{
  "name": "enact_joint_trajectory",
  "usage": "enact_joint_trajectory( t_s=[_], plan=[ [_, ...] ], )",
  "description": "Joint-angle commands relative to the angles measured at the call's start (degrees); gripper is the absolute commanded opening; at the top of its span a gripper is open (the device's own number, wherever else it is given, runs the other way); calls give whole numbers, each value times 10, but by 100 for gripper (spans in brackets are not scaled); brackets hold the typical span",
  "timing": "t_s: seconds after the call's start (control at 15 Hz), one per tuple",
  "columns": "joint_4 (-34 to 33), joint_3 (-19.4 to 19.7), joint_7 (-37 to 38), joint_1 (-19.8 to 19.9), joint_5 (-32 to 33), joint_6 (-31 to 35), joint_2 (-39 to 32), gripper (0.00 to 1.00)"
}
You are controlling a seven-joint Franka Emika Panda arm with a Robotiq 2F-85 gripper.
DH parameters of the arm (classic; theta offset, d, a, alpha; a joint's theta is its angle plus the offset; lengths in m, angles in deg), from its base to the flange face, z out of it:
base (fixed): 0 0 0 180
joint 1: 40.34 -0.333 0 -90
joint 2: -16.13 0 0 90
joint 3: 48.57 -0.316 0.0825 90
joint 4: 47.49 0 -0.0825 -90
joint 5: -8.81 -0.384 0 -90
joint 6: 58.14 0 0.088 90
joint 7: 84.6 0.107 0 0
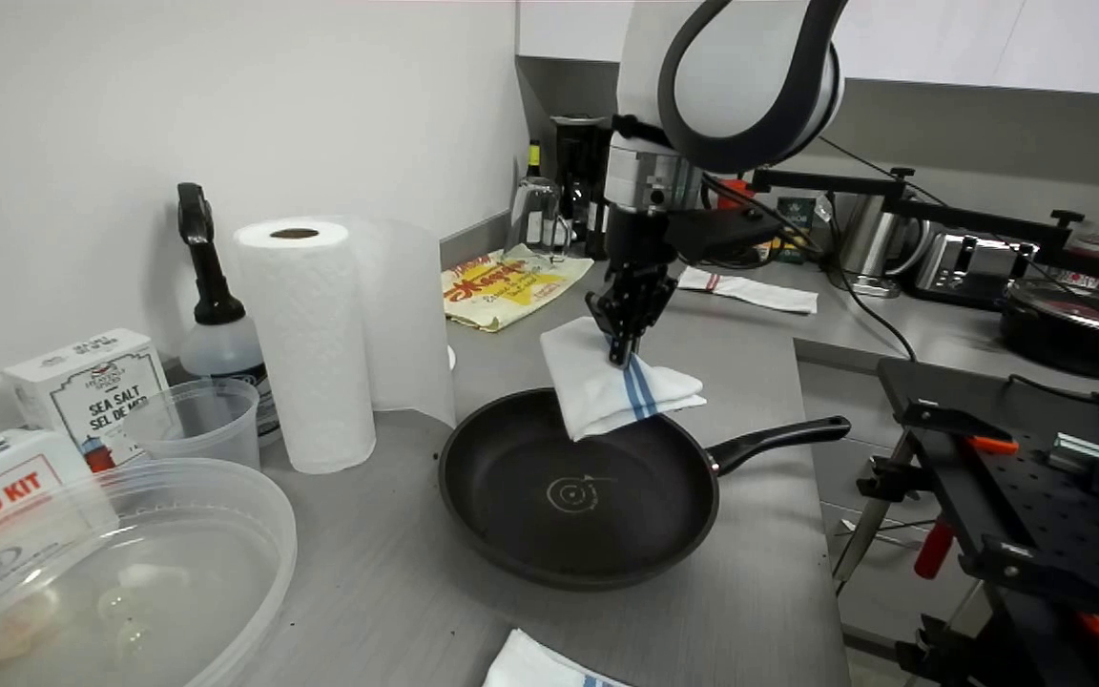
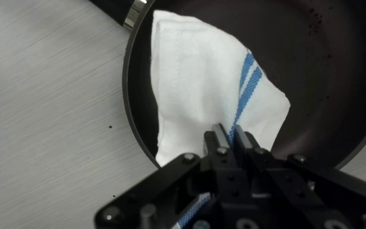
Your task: Pick up the white and blue towel on the right and use it to wipe the black pan
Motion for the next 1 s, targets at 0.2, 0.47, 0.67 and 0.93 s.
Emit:
enact_joint_trajectory(
  t_s=[0.2,0.47,0.67,0.93],
  plan=[
    [-25,31,11,-19,9,80,-73,2],
    [-44,46,12,-32,7,100,-112,2],
    [-58,59,14,-45,9,105,-135,2],
    [-75,74,18,-60,8,109,-162,2]
  ],
)
